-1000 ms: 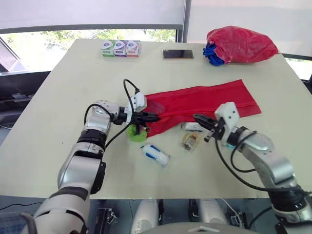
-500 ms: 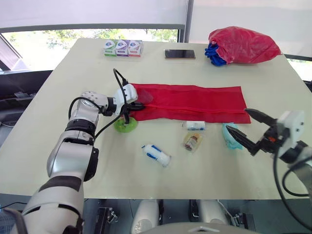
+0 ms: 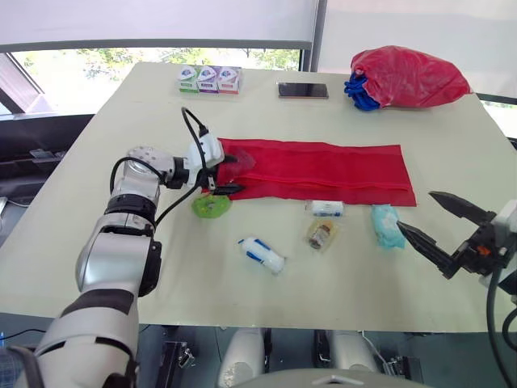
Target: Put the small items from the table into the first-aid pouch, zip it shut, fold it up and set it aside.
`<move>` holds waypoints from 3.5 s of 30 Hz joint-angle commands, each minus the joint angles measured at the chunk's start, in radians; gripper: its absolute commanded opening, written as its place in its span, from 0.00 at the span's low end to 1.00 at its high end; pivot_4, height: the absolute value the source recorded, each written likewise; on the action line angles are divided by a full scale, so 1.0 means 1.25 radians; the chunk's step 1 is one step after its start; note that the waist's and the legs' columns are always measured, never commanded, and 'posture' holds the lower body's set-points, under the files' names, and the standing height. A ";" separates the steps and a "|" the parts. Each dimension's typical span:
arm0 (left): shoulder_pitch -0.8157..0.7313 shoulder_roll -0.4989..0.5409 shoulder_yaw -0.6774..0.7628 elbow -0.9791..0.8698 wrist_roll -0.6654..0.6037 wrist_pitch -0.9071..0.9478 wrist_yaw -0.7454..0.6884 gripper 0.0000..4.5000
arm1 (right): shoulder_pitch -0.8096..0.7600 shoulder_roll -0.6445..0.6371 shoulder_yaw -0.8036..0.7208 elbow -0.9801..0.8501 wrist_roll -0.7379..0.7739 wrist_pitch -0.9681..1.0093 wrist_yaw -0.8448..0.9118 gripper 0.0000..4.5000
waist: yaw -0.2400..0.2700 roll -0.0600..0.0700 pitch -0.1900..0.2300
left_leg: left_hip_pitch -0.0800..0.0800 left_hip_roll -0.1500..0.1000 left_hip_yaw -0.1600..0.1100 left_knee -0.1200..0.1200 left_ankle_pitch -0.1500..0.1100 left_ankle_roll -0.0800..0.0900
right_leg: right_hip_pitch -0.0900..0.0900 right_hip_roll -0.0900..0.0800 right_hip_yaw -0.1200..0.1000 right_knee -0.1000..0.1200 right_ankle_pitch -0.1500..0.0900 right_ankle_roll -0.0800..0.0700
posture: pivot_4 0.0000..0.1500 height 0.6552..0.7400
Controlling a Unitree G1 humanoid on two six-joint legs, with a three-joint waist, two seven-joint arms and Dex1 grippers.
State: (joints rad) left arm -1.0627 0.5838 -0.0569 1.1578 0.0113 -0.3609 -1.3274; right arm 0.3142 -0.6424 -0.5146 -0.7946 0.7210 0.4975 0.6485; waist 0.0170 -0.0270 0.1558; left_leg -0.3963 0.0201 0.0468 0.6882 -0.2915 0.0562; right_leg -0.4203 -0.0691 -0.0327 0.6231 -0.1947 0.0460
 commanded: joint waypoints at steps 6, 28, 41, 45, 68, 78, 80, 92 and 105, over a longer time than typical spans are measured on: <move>-0.005 -0.115 -0.018 -0.091 -0.004 0.023 0.033 0.99 | -0.007 0.008 0.006 -0.046 0.003 -0.015 -0.045 1.00 | -0.002 0.000 0.000 | 0.000 -0.002 -0.001 0.001 0.000 0.000 | 0.002 0.000 0.000 0.000 0.000 0.000 | 1.00 1.00; -0.100 -0.294 -0.126 0.121 0.191 -0.004 0.353 0.45 | -0.001 0.008 0.002 -0.091 0.003 -0.013 -0.132 1.00 | -0.001 -0.001 0.000 | 0.001 -0.003 -0.002 0.001 0.000 0.000 | 0.002 0.000 0.000 0.000 0.000 0.000 | 1.00 1.00; -0.112 -0.276 -0.097 0.124 0.179 0.030 0.244 0.02 | 0.009 0.011 0.024 -0.109 -0.004 -0.007 -0.158 1.00 | -0.002 -0.001 0.000 | 0.001 -0.002 -0.002 0.001 0.000 0.000 | 0.002 0.000 0.000 0.000 0.000 0.000 | 1.00 1.00; -0.119 -0.268 -0.093 0.111 0.171 0.034 0.185 0.02 | -0.012 -0.021 0.065 -0.122 0.007 0.055 -0.183 1.00 | -0.002 -0.001 0.000 | 0.001 -0.002 -0.002 0.001 0.000 0.000 | 0.002 0.000 0.000 0.000 0.000 0.000 | 1.00 1.00; -0.111 -0.237 -0.092 0.089 0.144 0.082 0.022 0.02 | -0.469 0.041 0.746 0.114 -0.205 0.224 -0.097 1.00 | -0.005 -0.001 0.000 | -0.001 -0.004 -0.002 0.002 0.000 0.000 | 0.001 0.000 0.000 0.001 0.000 0.000 | 1.00 1.00; -0.115 -0.219 -0.081 0.084 0.135 0.115 -0.010 0.00 | -0.517 0.103 0.865 0.194 -0.342 0.280 -0.125 0.88 | -0.004 -0.001 0.000 | 0.000 -0.003 -0.003 0.002 0.000 0.000 | 0.001 0.000 -0.001 0.001 0.000 0.000 | 1.00 1.00; -0.112 -0.217 -0.081 0.082 0.136 0.113 -0.012 0.00 | -0.519 0.096 0.865 0.186 -0.356 0.283 -0.119 0.69 | -0.004 -0.001 0.000 | 0.000 -0.003 -0.003 0.002 0.000 0.000 | 0.001 0.000 -0.001 0.002 0.000 0.000 | 1.00 1.00; -0.099 -0.217 -0.063 0.062 0.112 0.111 -0.023 0.00 | -0.428 0.146 0.613 -0.005 -0.187 0.433 -0.138 0.02 | -0.002 -0.001 0.000 | -0.001 -0.002 -0.004 0.002 0.000 0.000 | 0.001 0.000 -0.002 0.002 0.000 0.000 | 1.00 1.00; -0.080 -0.234 -0.060 0.034 0.080 0.115 -0.035 0.00 | -0.426 0.234 0.344 -0.044 -0.069 0.615 -0.266 0.02 | -0.003 -0.001 0.000 | -0.001 -0.002 -0.004 0.003 0.000 0.000 | 0.001 0.000 -0.002 0.002 0.000 0.000 | 1.00 1.00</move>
State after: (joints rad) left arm -1.1639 0.2947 -0.1460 1.2368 0.1326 -0.2152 -1.3662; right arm -0.2215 -0.3306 -0.0559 -0.8248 0.6283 1.2716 0.3204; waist 0.0138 -0.0287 0.1554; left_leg -0.3972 0.0171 0.0415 0.6915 -0.2916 0.0565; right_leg -0.4184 -0.0689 -0.0349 0.6255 -0.1944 0.0456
